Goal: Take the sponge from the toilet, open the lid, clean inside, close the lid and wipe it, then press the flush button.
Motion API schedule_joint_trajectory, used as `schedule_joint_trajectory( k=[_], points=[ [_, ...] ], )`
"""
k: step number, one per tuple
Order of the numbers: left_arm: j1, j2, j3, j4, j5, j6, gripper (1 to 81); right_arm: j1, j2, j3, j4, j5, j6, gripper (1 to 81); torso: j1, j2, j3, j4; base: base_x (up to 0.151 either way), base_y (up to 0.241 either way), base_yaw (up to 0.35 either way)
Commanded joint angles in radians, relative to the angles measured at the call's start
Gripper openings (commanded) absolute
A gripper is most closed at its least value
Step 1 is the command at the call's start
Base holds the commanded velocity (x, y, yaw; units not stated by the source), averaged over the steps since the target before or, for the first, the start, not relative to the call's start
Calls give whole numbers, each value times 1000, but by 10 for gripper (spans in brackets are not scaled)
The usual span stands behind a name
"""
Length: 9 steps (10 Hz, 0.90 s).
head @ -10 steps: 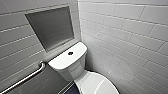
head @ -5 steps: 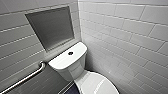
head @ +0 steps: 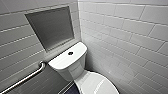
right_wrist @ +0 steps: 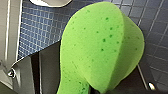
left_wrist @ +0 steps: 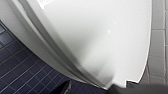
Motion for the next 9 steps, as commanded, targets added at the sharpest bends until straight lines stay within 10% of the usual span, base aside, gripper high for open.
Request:
schedule_joint_trajectory(
  k=[1,9],
  points=[
    [-107,15,22,-38,59,-1,811,-1,-20,4,-15,-41,2,10,0,0,0,0,0,0,0],
    [-107,105,-86,-86,66,-1,811,6,0,-24,-12,-41,2,10,0,0,0,0,0,0,0]
  ],
)
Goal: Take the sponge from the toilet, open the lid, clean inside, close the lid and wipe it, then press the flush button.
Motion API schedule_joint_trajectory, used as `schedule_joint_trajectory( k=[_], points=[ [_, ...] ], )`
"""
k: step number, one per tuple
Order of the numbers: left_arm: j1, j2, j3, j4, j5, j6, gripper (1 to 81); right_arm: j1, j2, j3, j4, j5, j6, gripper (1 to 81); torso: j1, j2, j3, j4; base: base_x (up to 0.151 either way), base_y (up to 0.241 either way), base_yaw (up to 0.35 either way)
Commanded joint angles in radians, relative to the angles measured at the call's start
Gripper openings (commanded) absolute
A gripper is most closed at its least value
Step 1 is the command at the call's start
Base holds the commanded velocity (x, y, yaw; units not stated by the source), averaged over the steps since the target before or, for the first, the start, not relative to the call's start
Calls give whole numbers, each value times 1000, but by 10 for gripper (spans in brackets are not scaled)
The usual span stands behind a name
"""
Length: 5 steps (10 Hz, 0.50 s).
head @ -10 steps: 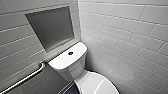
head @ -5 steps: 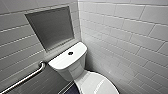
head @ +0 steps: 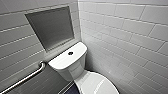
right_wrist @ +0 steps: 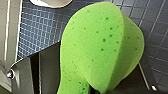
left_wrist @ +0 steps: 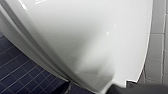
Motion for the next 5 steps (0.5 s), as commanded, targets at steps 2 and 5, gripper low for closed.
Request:
schedule_joint_trajectory(
  k=[2,5],
  points=[
    [-105,54,-11,-19,66,-1,811,2,-12,-9,-11,-42,3,10,0,0,0,0,0,0,0],
    [-131,34,-1,-55,58,-1,811,8,-5,-17,-11,-42,3,10,0,0,0,0,0,0,0]
  ],
)
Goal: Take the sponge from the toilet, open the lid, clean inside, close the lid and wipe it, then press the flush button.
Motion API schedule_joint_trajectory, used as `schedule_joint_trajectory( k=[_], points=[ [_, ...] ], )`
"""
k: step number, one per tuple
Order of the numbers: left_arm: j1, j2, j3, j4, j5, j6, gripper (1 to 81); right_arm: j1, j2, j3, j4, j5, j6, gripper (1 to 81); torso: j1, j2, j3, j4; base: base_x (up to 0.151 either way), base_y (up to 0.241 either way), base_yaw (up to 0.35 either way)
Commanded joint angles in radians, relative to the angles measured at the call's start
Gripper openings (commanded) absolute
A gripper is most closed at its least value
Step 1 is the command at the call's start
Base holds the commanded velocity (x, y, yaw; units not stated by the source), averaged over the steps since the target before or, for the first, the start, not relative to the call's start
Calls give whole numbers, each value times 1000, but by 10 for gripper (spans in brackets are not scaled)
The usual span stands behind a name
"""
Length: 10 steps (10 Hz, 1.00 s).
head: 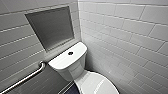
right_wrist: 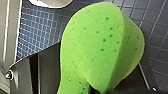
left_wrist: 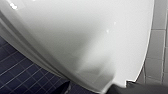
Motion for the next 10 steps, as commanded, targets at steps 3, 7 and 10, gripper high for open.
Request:
schedule_joint_trajectory(
  k=[3,7,10],
  points=[
    [-142,-55,97,-103,4,0,811,3,-19,5,-12,-41,3,10,0,0,0,0,0,0,0],
    [-162,-93,105,-146,-11,0,811,-2,-29,3,-15,-40,27,10,0,0,0,0,0,0,0],
    [-157,-80,104,-145,-7,1,811,3,-34,9,-16,-40,30,10,0,0,0,0,0,0,0]
  ],
)
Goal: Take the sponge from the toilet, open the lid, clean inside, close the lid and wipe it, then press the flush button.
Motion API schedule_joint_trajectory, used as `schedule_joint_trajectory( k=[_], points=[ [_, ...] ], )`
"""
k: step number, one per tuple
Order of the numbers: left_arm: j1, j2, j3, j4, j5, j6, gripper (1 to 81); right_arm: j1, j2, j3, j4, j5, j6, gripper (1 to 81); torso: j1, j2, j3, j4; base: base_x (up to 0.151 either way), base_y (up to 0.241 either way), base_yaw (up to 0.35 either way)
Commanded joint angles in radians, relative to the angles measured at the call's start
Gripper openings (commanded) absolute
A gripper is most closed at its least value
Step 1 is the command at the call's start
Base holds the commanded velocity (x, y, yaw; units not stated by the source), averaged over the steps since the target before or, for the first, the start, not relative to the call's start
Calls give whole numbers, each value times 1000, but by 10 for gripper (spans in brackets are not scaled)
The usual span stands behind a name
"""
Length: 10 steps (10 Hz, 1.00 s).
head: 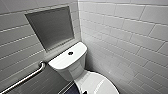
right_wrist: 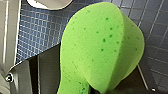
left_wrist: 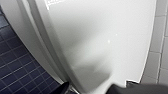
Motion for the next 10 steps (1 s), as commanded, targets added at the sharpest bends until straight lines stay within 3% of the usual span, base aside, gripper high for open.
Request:
schedule_joint_trajectory(
  k=[1,5,10],
  points=[
    [-108,33,28,-9,32,4,811,2,-29,9,-15,-40,6,10,0,0,0,0,0,0,0],
    [-50,38,36,-1,112,26,811,15,-35,12,-15,-42,6,10,0,0,0,0,0,0,0],
    [-33,70,2,6,93,40,811,26,-29,17,-15,-42,6,10,0,0,0,0,0,0,0]
  ],
)
